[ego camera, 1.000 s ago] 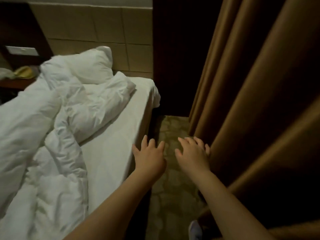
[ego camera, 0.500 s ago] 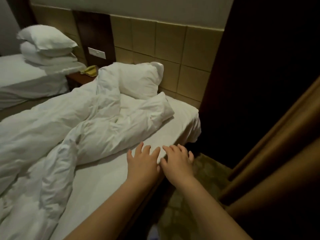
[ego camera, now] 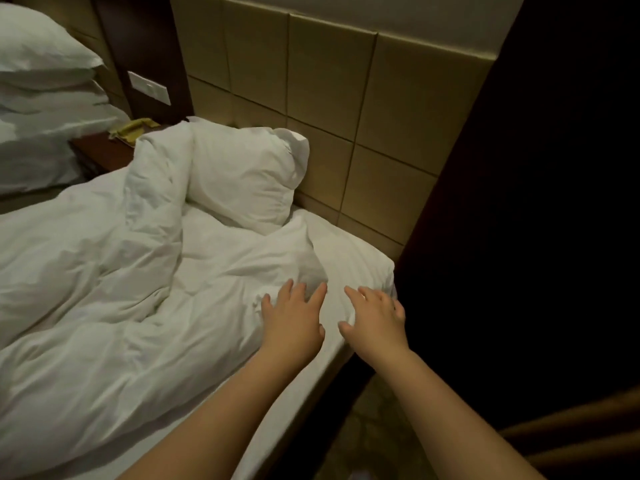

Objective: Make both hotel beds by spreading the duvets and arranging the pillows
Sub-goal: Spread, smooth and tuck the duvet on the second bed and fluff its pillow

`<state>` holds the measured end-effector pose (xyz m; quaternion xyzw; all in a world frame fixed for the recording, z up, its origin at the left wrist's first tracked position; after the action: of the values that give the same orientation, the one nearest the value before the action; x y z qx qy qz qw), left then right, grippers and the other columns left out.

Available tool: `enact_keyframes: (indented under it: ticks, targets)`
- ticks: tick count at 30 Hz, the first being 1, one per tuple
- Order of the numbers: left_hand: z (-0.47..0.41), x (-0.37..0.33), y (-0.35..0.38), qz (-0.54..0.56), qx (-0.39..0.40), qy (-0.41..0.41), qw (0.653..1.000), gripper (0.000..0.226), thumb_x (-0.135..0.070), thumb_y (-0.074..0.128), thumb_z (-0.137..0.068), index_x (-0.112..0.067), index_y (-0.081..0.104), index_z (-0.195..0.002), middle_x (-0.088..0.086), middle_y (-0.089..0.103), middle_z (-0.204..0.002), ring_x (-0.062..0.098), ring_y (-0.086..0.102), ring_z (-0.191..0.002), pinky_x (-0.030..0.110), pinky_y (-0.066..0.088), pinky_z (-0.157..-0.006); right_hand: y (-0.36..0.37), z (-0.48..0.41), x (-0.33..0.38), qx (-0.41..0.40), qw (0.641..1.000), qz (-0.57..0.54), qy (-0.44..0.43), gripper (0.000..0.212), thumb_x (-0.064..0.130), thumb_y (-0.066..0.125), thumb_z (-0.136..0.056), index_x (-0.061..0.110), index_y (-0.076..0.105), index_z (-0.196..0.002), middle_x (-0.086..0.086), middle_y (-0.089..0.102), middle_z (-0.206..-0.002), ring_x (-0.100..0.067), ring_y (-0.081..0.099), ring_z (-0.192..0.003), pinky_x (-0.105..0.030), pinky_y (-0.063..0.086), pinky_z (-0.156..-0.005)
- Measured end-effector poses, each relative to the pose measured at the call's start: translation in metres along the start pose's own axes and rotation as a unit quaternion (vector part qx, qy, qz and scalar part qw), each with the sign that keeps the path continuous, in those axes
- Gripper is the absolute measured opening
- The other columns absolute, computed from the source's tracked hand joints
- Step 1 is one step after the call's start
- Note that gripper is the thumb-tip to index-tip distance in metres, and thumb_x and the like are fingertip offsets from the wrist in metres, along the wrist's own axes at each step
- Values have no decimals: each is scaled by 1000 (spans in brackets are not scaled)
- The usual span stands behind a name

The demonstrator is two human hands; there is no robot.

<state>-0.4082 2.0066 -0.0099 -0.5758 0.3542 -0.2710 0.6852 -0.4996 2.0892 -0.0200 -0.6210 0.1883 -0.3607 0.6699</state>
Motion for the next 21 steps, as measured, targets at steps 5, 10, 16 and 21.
enact_keyframes:
  ticks: [5, 10, 16, 21]
  targets:
    - [-103, 46, 28, 2, 11, -115, 993, 67, -34, 44, -95, -33, 6, -150, 2, 15, -156, 25, 5, -146, 52, 14, -112, 20, -133, 28, 41, 992, 10, -115, 63, 39, 49, -93, 33, 20, -149, 4, 19, -157, -22, 13, -144, -48, 9, -115]
    - [-170, 81, 67, 16, 58, -222, 973, 66, -35, 45, -94, -32, 10, -150, 2, 16, -155, 23, 8, -145, 49, 15, -114, 45, -237, 54, 94, 971, 56, -211, 76, 37, 53, -90, 30, 9, -152, 3, 17, -158, -22, 14, -144, -45, 10, -117]
    - [-196, 132, 132, 30, 123, -313, 941, 64, -39, 44, -95, -31, 13, -150, 1, 28, -151, 23, 14, -144, 48, 19, -110, 128, -282, 93, 210, 918, 141, -304, 84, 39, 56, -89, 28, 2, -152, 0, 4, -160, -24, 1, -147, -50, 2, -117]
    - [-206, 186, 229, 44, 255, -360, 896, 98, -57, 58, -83, -32, -10, -150, 8, -15, -158, 31, -6, -146, 60, 14, -109, 214, -307, 108, 267, 866, 257, -335, 89, 39, 56, -90, 23, -6, -152, -11, -10, -159, -33, -11, -146, -62, -1, -112]
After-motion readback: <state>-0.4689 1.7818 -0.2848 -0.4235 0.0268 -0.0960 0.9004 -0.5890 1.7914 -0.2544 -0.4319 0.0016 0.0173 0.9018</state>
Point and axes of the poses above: each hand's wrist, its own z-axis away from the middle knuckle, its own y-axis out of the palm, x = y × z, the point moved 9 cm from there along -z, towards the middle knuckle
